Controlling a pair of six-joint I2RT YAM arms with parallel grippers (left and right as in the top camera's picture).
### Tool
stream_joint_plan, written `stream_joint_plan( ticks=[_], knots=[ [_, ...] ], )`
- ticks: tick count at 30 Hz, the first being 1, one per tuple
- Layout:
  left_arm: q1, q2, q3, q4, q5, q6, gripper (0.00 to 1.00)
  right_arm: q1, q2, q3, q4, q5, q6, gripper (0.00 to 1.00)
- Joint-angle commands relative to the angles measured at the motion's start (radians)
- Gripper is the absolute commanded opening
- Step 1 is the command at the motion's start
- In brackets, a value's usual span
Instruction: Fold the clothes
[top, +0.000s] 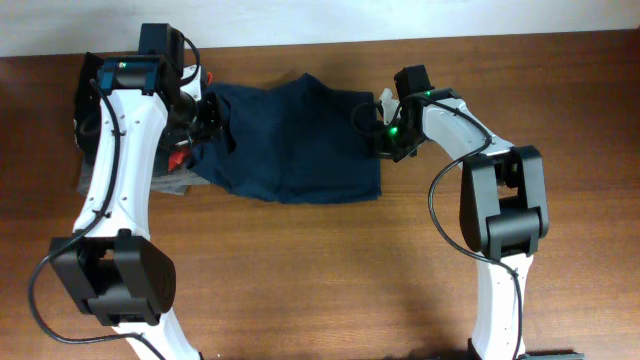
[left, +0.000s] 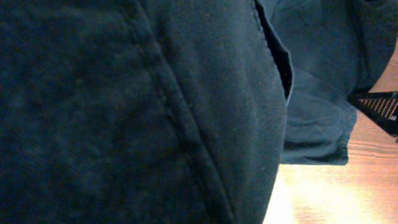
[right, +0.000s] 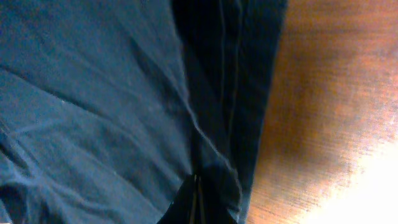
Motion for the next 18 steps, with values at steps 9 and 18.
stream_joint_plan(
  ticks=[9, 18],
  knots=[
    [-0.158, -0.006, 0.025, 0.127, 0.018, -0.014, 0.05, 0.002, 0.017, -0.007, -0.218, 0.088, 0.032, 0.04],
    [-0.356, 0.082, 0.025, 0.247, -0.135, 0.004, 0.1, 0.002, 0.021, -0.007, -0.239, 0.103, 0.032, 0.04]
  ],
)
